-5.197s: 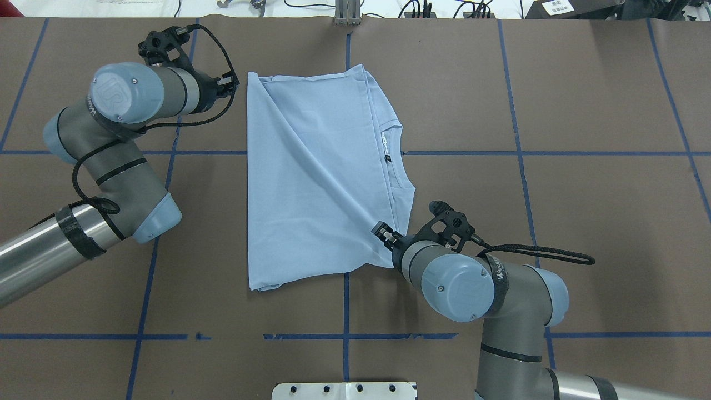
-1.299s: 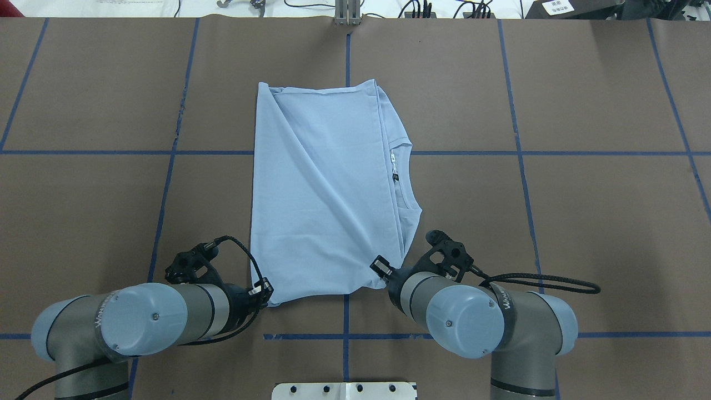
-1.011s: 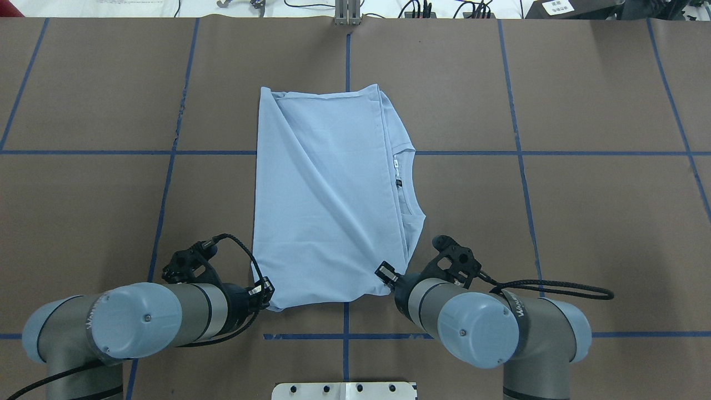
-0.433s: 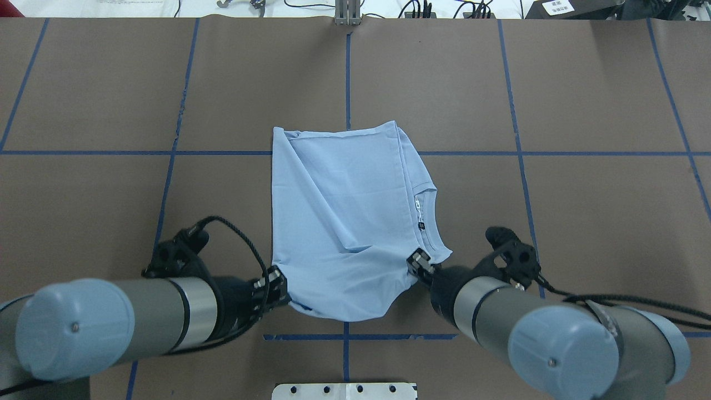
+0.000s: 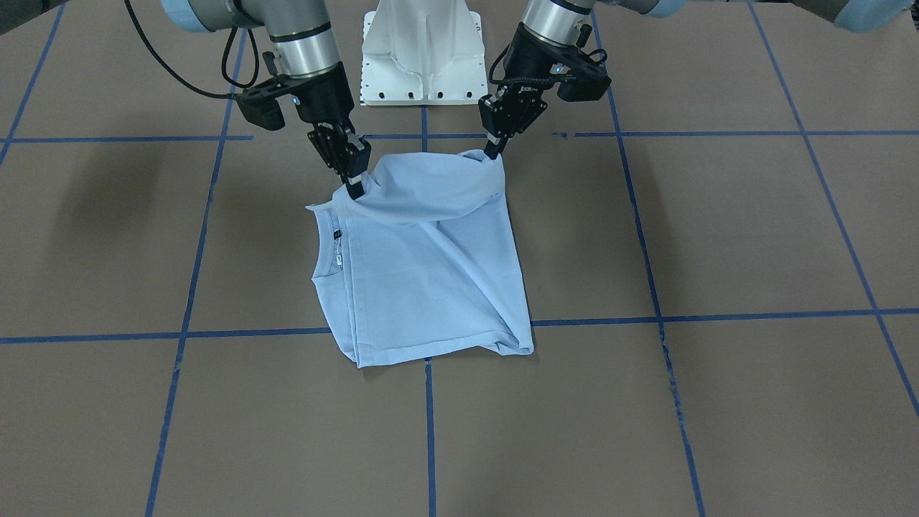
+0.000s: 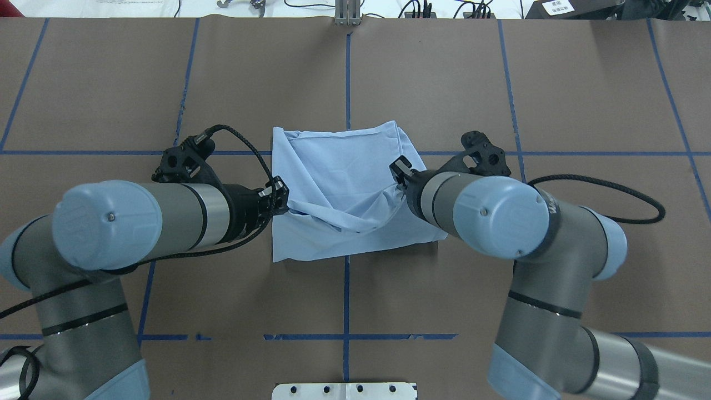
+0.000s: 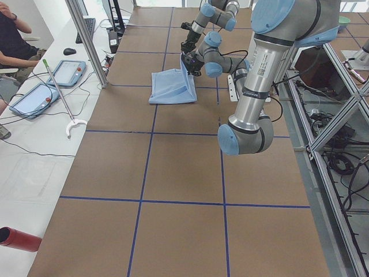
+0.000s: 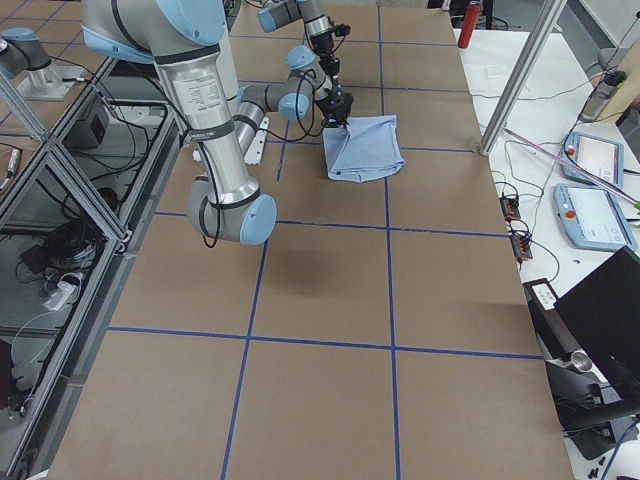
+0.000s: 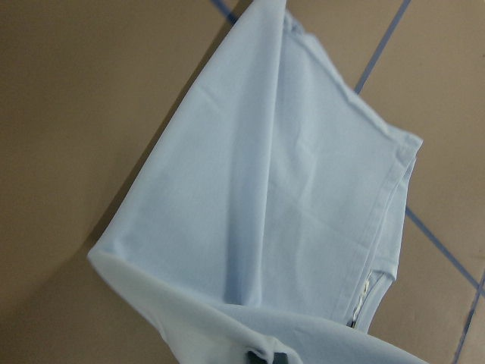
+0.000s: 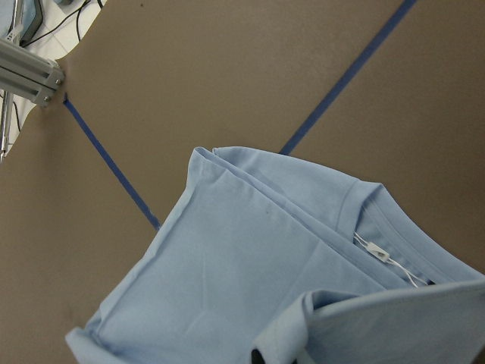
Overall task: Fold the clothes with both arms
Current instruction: 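Lift the near edge with both grippers and fold it toward the far edge, then release the shirt and raise both grippers away from it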
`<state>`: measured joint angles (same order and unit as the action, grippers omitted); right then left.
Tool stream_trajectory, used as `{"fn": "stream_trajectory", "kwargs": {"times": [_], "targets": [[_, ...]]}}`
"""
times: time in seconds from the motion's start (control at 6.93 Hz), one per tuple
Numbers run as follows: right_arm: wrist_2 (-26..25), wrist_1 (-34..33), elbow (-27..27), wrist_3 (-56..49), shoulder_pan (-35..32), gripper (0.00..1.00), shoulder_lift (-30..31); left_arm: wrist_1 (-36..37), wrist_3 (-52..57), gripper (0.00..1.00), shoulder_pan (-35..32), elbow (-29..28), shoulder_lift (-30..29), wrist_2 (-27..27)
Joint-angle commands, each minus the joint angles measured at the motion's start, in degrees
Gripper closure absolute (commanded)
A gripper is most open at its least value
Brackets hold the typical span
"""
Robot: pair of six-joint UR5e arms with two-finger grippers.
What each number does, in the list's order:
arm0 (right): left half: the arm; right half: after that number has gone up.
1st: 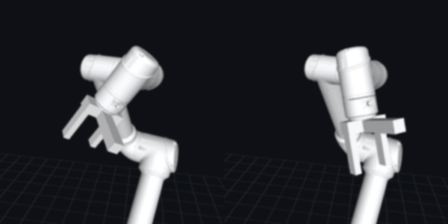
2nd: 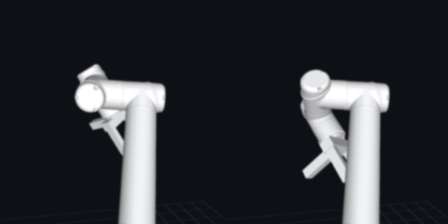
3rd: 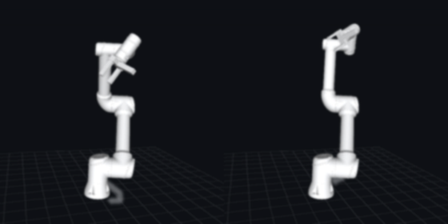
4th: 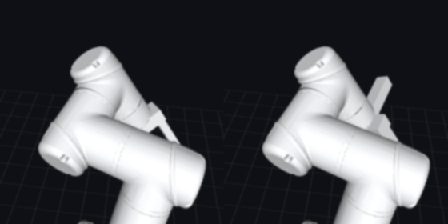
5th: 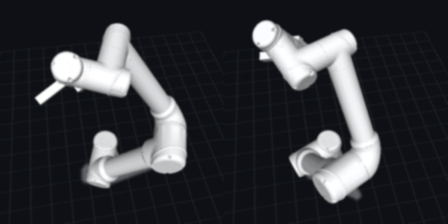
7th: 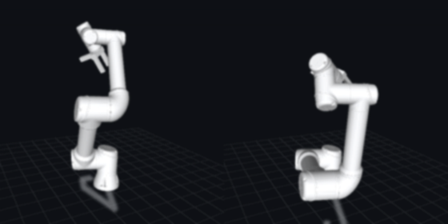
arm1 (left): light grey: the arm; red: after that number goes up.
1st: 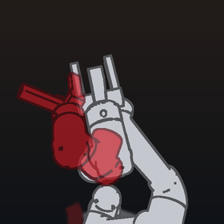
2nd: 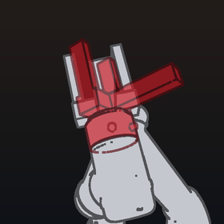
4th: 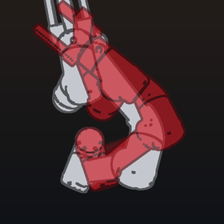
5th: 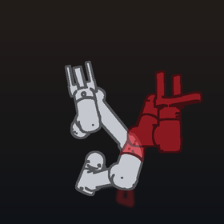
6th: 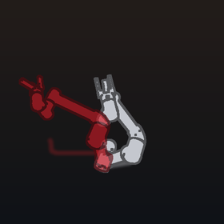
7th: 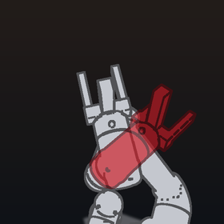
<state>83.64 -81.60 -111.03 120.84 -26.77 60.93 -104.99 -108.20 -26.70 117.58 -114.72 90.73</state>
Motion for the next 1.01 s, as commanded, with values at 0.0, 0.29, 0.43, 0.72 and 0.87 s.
{"fn": "stream_trajectory", "kwargs": {"times": [0.0, 0.29, 0.43, 0.72, 0.87], "targets": [[3.35, 4.06, 12.53, -1.13, -4.50, 1.00, -6.14, -4.31, 2.47, 1.00, -3.69, -9.68, -2.69, -0.03], [7.12, 10.72, 25.01, -3.31, -6.53, 1.00, -10.38, -11.43, 6.38, 1.00, -6.33, -20.30, -5.15, -1.95], [10.54, 17.46, 33.77, -10.72, -9.85, 0.65, -12.92, -17.81, 12.86, 0.95, -9.56, -30.98, -8.38, -3.71], [14.00, 22.63, 46.34, -24.97, -15.83, 0.00, -19.52, -27.44, 22.90, 0.35, -13.90, -41.19, -10.61, -3.72], [18.18, 22.80, 46.08, -28.26, -19.42, 0.00, -17.62, -27.55, 23.03, 0.35, -14.60, -41.03, -10.61, -3.37]]}}
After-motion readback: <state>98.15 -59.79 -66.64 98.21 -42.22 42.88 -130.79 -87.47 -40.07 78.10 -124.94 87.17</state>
